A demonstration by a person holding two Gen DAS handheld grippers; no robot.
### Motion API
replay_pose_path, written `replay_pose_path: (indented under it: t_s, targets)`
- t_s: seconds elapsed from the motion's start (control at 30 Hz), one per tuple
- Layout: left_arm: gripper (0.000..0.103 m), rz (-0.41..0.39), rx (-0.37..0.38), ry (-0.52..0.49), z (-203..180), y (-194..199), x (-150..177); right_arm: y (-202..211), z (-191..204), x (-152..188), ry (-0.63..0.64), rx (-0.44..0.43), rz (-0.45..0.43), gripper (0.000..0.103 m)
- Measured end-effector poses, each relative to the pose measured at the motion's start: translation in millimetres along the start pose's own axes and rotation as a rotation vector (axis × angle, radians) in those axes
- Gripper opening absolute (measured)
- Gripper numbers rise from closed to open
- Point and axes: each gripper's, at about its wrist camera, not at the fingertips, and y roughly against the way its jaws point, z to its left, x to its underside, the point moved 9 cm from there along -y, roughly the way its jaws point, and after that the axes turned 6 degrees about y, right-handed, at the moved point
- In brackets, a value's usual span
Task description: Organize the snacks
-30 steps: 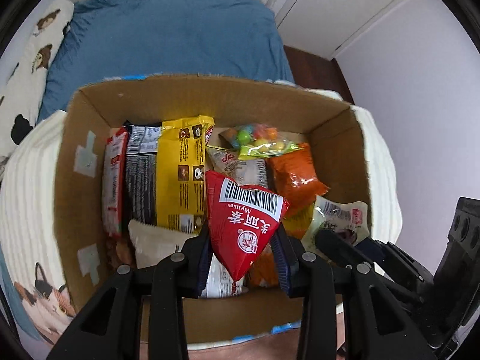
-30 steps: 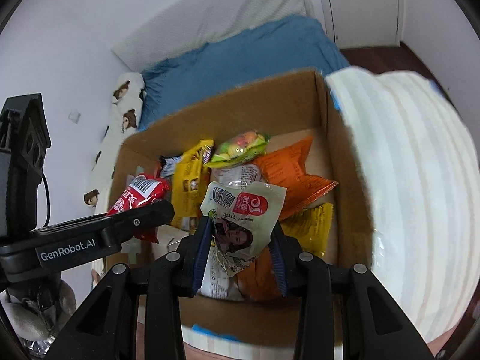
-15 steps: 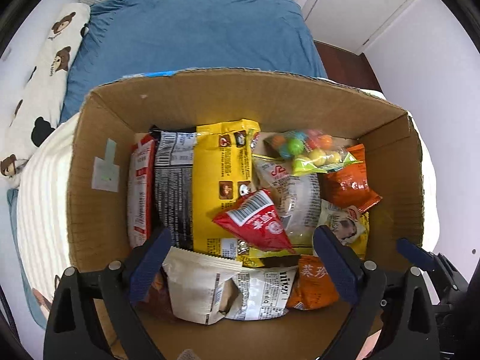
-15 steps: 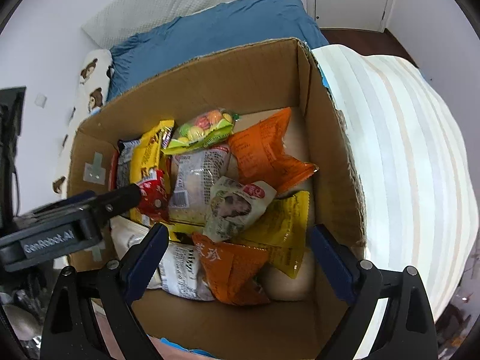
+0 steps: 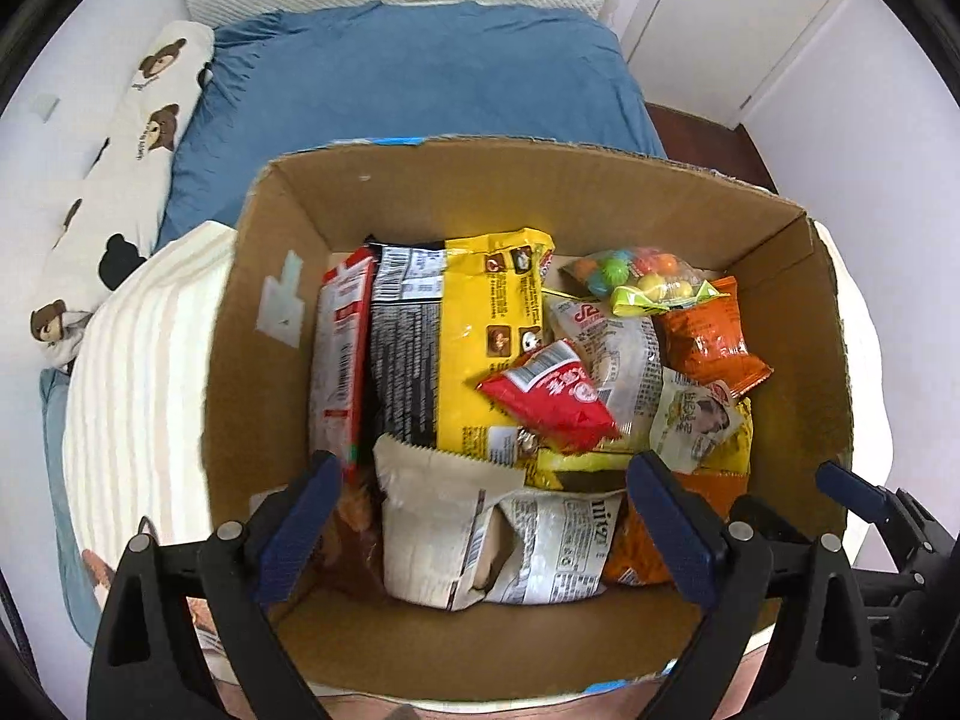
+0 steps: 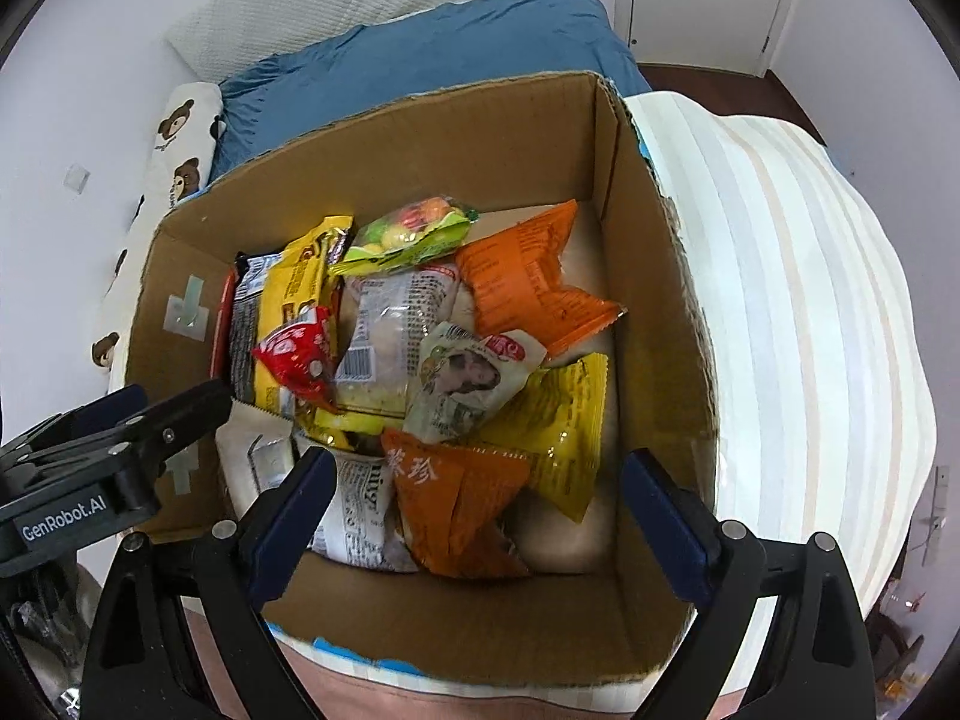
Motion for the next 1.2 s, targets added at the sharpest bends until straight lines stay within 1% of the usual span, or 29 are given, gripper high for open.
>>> replay_pose_path:
  t_s: [0.13, 0.2, 0.3, 0.5, 0.6, 0.87, 1.0, 1.2]
  targets:
    - [0.097, -0.035, 0.007, 0.007, 5.1, 18.3, 9.5, 14.5, 4.2, 8.4, 0.021, 0.005, -0.025, 0.098]
    - [0.097, -0.077, 0.000, -0.001, 6.7, 31.0, 15.2, 25.5, 4.6, 12.8, 0.031, 0.011, -0.048, 0.098]
    - [0.097, -0.168, -0.029, -0.008, 11.7, 55.7, 28.4, 45.0, 5.6, 23.4, 0.038, 0.014, -0.096, 0.098]
    - [0.097, -0.273, -0.020, 0.004, 18.4, 97.8, 63.1, 85.2, 13.7, 51.7, 0.043, -0.007, -0.182, 0.098]
    - [0.097, -0.312, -0.005, 0.010, 20.7, 119.8, 84.0, 112.6, 18.3, 69.7, 0.058, 0.004, -0.241, 0.098]
    - [0.097, -0.404, -0.005, 0.011, 24.8, 173.1, 140.7, 180.7, 31.5, 122.5, 0.105, 0.013, -0.364, 0.099]
    - [0.097, -0.445, -0.018, -0.002, 24.5, 194.7, 167.0, 208.6, 36.8, 151.6, 0.122, 0.013, -0.405, 0.100]
    - [0.097, -0.493, -0.010, 0.002, 24.3, 228.9, 198.8, 251.0, 40.1, 193.8, 0.128, 0.014, -0.465, 0.100]
